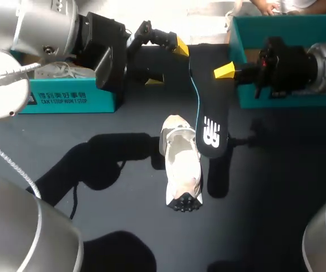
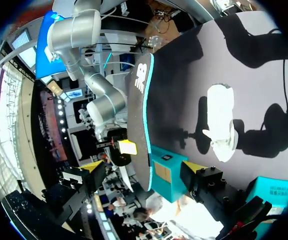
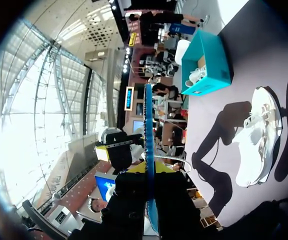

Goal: Take the shoe out of the shoebox, open the shoe tongue, remove and reinsert the insole, then place the shoe into the shoebox

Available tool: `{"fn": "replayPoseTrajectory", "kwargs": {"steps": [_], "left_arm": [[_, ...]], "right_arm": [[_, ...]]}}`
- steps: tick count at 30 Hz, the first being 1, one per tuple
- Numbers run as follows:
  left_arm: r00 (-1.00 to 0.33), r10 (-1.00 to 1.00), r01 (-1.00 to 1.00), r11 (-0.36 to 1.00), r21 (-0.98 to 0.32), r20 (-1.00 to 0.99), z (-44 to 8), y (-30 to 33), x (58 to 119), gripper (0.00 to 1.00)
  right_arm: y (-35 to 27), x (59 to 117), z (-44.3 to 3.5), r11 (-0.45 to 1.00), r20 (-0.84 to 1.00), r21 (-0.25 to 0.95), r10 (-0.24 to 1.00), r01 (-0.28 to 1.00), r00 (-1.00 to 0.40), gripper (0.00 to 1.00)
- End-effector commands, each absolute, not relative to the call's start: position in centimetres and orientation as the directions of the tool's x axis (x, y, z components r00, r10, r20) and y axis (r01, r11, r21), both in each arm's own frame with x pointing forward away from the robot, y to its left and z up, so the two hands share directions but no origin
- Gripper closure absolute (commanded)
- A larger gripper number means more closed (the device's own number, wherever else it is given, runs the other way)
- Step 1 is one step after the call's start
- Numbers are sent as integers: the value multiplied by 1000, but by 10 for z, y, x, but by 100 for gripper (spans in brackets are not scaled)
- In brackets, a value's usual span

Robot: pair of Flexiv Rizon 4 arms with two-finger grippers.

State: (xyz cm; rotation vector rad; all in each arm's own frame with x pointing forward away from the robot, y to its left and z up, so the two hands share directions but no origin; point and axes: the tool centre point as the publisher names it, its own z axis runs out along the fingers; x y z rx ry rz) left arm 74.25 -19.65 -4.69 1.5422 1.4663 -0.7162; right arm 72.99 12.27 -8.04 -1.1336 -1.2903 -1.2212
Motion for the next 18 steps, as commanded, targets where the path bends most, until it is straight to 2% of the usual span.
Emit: {"fn": "replayPoseTrajectory", "kwargs": {"steps": [1,2,8,9,10,11,16,18], "left_arm": [[173,259,976,86,201,-950,-61,-206,747,11],[169,253,977,83,195,-953,-62,-208,748,22],[163,204,983,48,176,-965,-64,-221,746,23],[158,204,984,47,171,-966,-65,-222,747,27],[157,191,984,48,169,-969,-65,-224,747,46],[147,186,986,46,158,-971,-66,-226,747,51],[147,150,987,44,156,-978,-64,-236,746,54],[140,139,988,46,148,-980,-64,-241,747,66]], "right_arm": [[127,727,-83,47,997,75,-9,996,-75,100],[128,727,-83,48,997,75,-10,996,-75,100],[130,726,-82,42,997,78,-14,996,-77,100],[130,726,-82,41,997,78,-13,996,-77,100],[130,726,-81,39,997,78,-13,996,-77,100],[131,726,-81,39,997,78,-13,996,-78,100],[133,725,-82,40,997,75,-13,996,-74,100],[134,725,-82,42,997,73,-12,996,-73,100]]}}
